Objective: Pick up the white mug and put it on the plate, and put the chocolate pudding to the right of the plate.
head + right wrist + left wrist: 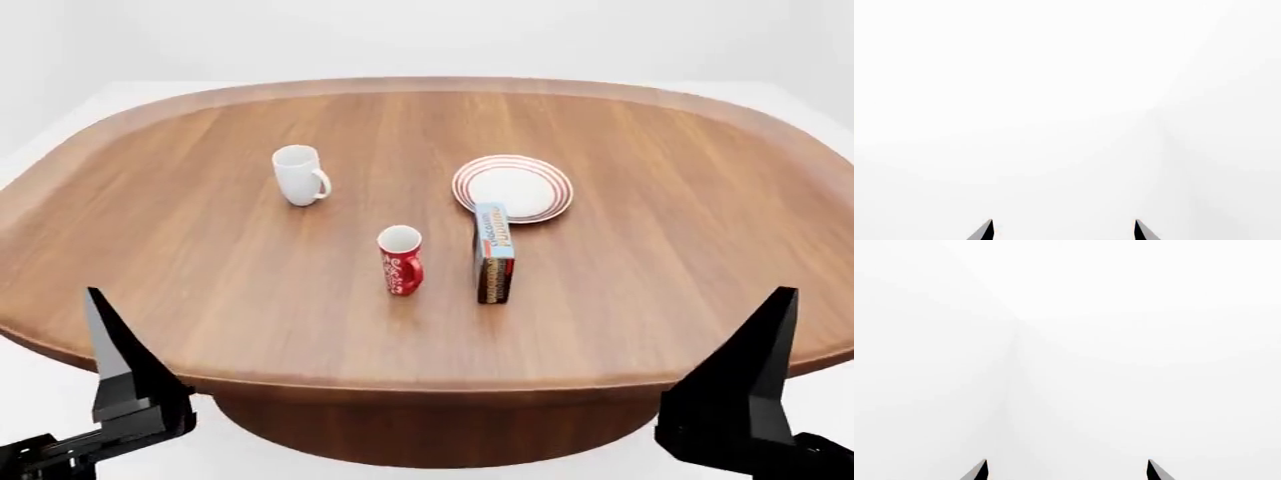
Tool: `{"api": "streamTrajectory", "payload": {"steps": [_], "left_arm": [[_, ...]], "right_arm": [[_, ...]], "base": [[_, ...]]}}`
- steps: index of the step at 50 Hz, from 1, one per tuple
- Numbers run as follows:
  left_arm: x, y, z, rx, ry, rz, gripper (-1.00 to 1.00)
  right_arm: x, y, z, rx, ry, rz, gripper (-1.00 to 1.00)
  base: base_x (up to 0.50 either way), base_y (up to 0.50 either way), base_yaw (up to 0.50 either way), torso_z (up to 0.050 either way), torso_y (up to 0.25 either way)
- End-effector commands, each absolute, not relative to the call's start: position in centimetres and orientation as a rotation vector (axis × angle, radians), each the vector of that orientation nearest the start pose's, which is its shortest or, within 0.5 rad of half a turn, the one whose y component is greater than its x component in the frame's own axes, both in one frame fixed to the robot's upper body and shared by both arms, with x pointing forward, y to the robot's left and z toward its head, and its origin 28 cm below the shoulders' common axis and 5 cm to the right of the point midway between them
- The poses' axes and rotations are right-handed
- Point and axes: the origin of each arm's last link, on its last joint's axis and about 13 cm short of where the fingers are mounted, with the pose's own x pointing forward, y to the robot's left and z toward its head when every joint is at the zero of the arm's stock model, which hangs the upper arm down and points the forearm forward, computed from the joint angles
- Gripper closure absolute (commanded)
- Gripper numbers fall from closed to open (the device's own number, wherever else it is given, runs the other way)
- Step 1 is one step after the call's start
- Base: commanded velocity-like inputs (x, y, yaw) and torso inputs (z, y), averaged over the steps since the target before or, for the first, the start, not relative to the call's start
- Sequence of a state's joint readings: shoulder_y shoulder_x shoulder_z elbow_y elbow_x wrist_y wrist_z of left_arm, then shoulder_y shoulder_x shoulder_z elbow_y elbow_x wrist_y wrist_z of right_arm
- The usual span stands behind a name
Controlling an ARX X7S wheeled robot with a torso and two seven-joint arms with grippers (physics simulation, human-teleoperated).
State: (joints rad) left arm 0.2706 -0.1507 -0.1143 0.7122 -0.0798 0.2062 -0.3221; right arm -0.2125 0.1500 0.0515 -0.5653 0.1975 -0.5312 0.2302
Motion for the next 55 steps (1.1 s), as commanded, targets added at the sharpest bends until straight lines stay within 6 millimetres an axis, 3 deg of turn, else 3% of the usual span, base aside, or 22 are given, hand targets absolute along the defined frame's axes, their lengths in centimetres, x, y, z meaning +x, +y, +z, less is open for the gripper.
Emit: {"api": "streamTrajectory", "payload": {"steps": [1,28,45,55], "left_arm": [[14.1,24.3,13.1,0.016,-0.662,0.314,-1.00],[14.3,24.0,12.7,0.018,-0.640,0.304,-1.00],[14.3,23.9,12.7,0.018,-0.635,0.302,-1.00],[14.2,23.9,12.9,0.020,-0.637,0.299,-1.00]], "right_arm": [[15.0,-12.6,13.1,0.102,-0.881,-0.171,-1.00],[14.7,-11.6,12.8,0.026,-0.881,-0.094,-1.00],[14.7,-11.0,12.4,-0.054,-0.876,-0.050,-1.00],[14.9,-11.4,12.5,0.002,-0.850,-0.066,-1.00]], "base": [[0.50,-0.11,0.00,0.000,0.000],[0.50,-0.13,0.00,0.000,0.000],[0.50,0.07,0.00,0.000,0.001],[0.50,0.13,0.00,0.000,0.000]]}}
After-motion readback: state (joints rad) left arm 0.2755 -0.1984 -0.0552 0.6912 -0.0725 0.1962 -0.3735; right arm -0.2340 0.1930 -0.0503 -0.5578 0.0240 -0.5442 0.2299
